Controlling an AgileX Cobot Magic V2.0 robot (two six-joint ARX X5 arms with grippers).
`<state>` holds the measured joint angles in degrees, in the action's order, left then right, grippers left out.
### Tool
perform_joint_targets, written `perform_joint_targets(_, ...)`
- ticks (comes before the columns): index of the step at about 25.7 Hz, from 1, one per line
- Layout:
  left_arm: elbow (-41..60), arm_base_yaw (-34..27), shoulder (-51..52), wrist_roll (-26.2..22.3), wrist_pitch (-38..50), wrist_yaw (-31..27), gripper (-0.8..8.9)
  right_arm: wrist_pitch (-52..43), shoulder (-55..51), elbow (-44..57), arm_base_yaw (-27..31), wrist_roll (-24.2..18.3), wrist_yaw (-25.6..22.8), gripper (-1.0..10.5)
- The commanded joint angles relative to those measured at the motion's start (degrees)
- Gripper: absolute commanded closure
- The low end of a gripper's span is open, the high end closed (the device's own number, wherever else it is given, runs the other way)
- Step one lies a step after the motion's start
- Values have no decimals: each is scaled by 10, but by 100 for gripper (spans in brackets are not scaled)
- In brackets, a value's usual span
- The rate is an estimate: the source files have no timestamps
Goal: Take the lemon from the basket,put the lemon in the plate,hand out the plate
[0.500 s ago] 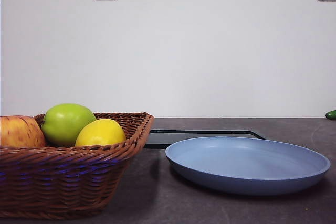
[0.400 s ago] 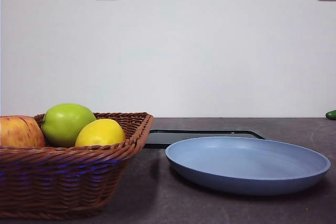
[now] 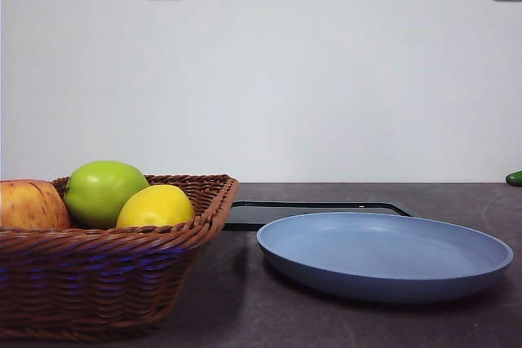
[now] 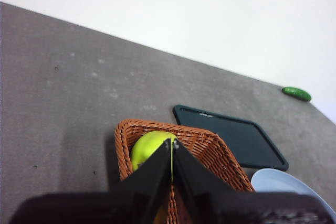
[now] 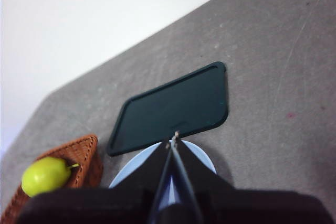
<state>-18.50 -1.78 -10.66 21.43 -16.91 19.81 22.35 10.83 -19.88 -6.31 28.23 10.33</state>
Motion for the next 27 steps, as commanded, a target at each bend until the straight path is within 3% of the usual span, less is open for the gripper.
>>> perform_joint_targets(1,-48,-2,-49,-39,-14,7,807,15,53,-55,-1,-65,-2,944)
perform_joint_targets(13,-247,20,-287,-113,-147,166,807,158,302,-250,-1,-200,3,943)
perform_joint_targets(16,-285,45,-340,-139,-197,174,807,202,371,-273,-1,-242,5,932)
perform_joint_targets(18,-296,63,-365,-142,-212,173,807,221,413,-273,-1,-247,39,931)
perform_joint_targets(21,-296,86,-391,-142,-213,173,796,234,476,-273,-1,-247,62,799)
perform_joint_targets(23,-296,101,-402,-142,-211,173,650,231,511,-273,-2,-247,62,687)
perform_joint_targets(25,-296,110,-402,-141,-200,164,487,226,549,-273,-2,-247,63,649)
perform_joint_targets(27,-296,115,-402,-140,-193,162,463,212,590,-273,-2,-247,63,648)
